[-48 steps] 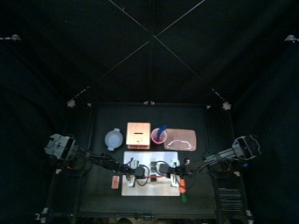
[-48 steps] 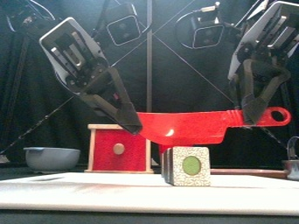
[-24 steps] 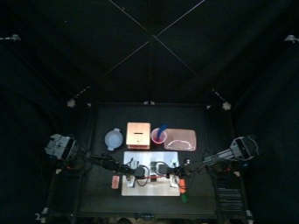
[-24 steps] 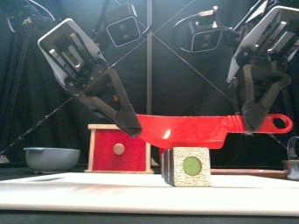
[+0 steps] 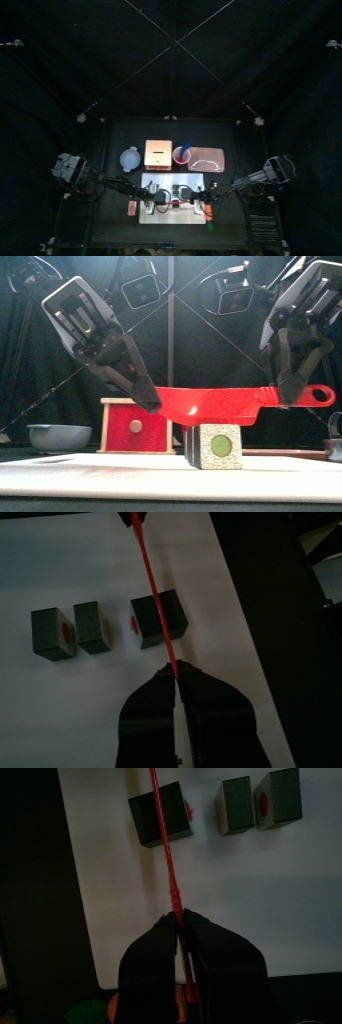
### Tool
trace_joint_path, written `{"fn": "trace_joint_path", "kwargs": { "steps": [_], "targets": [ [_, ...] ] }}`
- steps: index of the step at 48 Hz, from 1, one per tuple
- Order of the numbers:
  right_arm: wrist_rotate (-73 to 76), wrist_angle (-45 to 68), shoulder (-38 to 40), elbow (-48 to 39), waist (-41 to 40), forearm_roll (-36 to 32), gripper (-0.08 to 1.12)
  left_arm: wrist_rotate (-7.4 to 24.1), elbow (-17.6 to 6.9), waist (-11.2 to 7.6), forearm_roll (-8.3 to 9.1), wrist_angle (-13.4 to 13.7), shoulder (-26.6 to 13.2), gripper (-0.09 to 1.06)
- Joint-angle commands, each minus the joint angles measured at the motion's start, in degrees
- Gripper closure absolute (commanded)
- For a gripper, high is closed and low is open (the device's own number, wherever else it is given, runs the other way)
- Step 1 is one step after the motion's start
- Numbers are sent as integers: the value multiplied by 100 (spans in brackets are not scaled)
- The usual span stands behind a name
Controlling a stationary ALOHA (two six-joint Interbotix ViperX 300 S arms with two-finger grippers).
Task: Place sushi on board then cut the sushi with the knife then place the pieces on the plate
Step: Cut the sushi into 4 pieces
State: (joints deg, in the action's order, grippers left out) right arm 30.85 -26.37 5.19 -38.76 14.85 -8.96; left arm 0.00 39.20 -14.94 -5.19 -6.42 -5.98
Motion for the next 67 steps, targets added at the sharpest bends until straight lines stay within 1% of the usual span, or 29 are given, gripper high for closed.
{"fn": "trace_joint_path", "kwargs": {
  "steps": [1, 24, 31, 51, 67],
  "targets": [
    [26, 70, 88, 193, -44, -26, 64, 0, -141, -26, 9, -62, 88, 61],
    [26, 70, 88, 193, -79, -70, 64, 0, -132, -62, 18, -70, 123, 61],
    [0, 62, 62, 202, -105, -70, 64, 0, -132, -62, 18, -70, 62, 61],
    [0, -35, 88, 299, -229, -360, 64, 9, -132, -44, 9, -62, 35, 61],
    [26, -62, -18, 246, -185, -211, 64, 9, -132, -44, 18, -62, -79, 61]
  ]
}}
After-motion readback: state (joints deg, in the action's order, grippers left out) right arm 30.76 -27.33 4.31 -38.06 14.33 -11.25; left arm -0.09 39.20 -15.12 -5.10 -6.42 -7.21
